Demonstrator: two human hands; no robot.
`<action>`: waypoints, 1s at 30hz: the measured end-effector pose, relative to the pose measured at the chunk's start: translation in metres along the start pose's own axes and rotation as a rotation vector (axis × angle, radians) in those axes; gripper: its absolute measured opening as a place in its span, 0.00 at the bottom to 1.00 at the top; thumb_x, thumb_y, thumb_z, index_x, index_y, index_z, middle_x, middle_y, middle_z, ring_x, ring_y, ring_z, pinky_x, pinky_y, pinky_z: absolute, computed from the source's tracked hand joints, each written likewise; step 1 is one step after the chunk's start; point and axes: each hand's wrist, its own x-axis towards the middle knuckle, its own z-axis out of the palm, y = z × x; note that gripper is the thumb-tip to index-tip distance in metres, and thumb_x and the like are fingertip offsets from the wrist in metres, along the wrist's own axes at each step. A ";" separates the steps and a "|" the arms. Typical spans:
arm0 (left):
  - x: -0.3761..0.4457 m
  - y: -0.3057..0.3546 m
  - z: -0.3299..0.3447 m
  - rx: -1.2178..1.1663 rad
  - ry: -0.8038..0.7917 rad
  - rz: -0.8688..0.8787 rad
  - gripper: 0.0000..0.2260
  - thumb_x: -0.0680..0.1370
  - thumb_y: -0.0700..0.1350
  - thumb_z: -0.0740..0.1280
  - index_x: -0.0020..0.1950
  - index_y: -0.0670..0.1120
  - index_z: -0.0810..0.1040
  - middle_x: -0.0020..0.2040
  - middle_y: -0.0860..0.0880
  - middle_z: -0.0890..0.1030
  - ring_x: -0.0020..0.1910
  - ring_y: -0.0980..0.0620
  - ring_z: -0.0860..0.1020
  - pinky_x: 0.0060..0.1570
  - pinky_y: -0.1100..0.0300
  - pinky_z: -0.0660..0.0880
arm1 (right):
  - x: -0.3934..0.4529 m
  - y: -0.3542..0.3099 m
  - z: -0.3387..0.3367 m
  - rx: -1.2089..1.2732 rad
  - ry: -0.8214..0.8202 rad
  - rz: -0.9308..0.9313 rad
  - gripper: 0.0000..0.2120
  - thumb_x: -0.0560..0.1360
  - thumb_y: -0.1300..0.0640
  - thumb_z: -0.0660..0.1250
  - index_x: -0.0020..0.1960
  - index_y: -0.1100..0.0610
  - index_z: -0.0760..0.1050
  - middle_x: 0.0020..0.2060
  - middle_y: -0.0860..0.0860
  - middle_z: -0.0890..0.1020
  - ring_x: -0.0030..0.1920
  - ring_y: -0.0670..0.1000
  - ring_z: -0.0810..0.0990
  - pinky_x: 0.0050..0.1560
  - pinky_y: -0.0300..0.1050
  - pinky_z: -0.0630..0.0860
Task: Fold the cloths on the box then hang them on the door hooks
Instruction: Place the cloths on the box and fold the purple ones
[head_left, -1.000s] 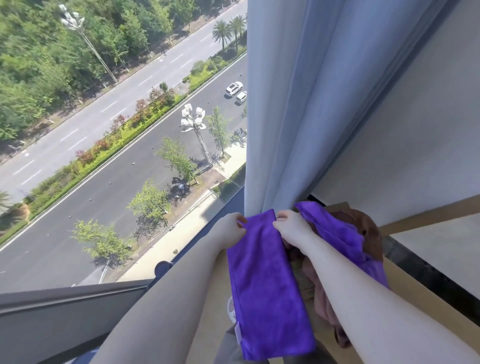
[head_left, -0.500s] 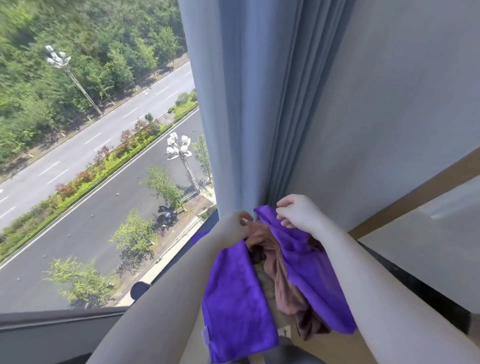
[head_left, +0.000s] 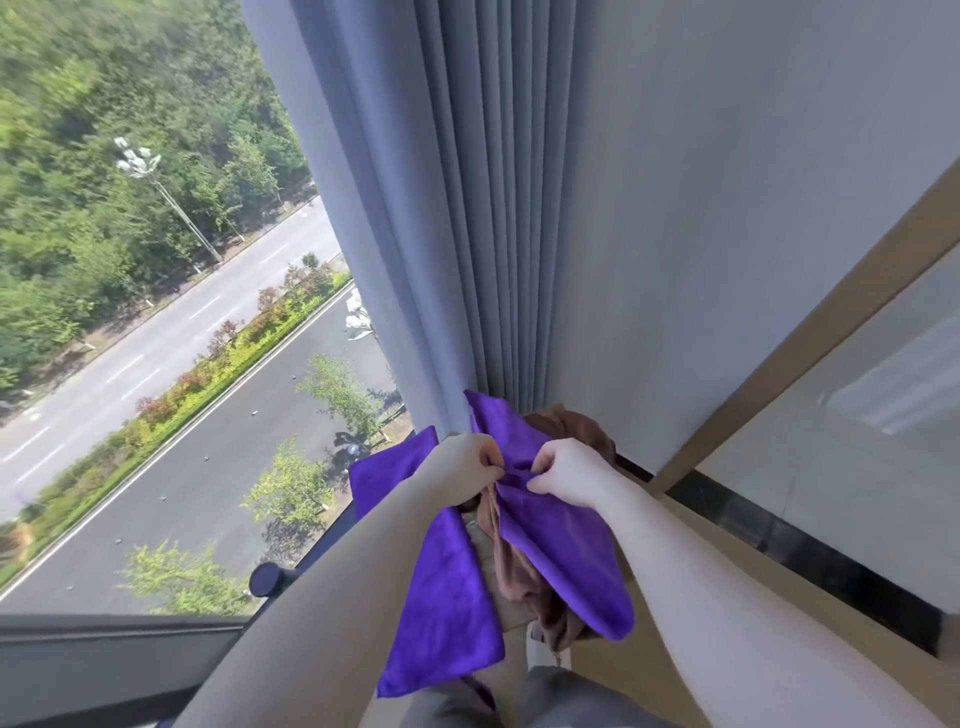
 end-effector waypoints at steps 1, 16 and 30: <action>-0.004 0.000 0.001 0.012 0.007 0.001 0.05 0.78 0.43 0.69 0.52 0.47 0.84 0.44 0.55 0.79 0.52 0.50 0.77 0.48 0.59 0.73 | -0.001 0.001 0.002 0.001 0.020 -0.016 0.05 0.74 0.55 0.75 0.48 0.49 0.80 0.49 0.48 0.83 0.52 0.51 0.81 0.53 0.43 0.74; -0.041 0.030 -0.008 -0.324 0.238 0.111 0.04 0.75 0.44 0.70 0.42 0.53 0.80 0.38 0.57 0.82 0.41 0.56 0.80 0.45 0.58 0.77 | -0.073 -0.005 0.011 0.086 0.442 -0.069 0.07 0.79 0.47 0.69 0.52 0.50 0.80 0.49 0.45 0.84 0.51 0.50 0.81 0.56 0.49 0.78; -0.060 0.068 -0.034 -0.521 0.344 0.191 0.05 0.75 0.42 0.69 0.42 0.52 0.81 0.38 0.52 0.84 0.40 0.51 0.83 0.43 0.57 0.78 | -0.103 0.005 -0.003 0.120 0.445 -0.024 0.11 0.75 0.45 0.67 0.55 0.44 0.81 0.49 0.44 0.85 0.51 0.51 0.83 0.57 0.54 0.81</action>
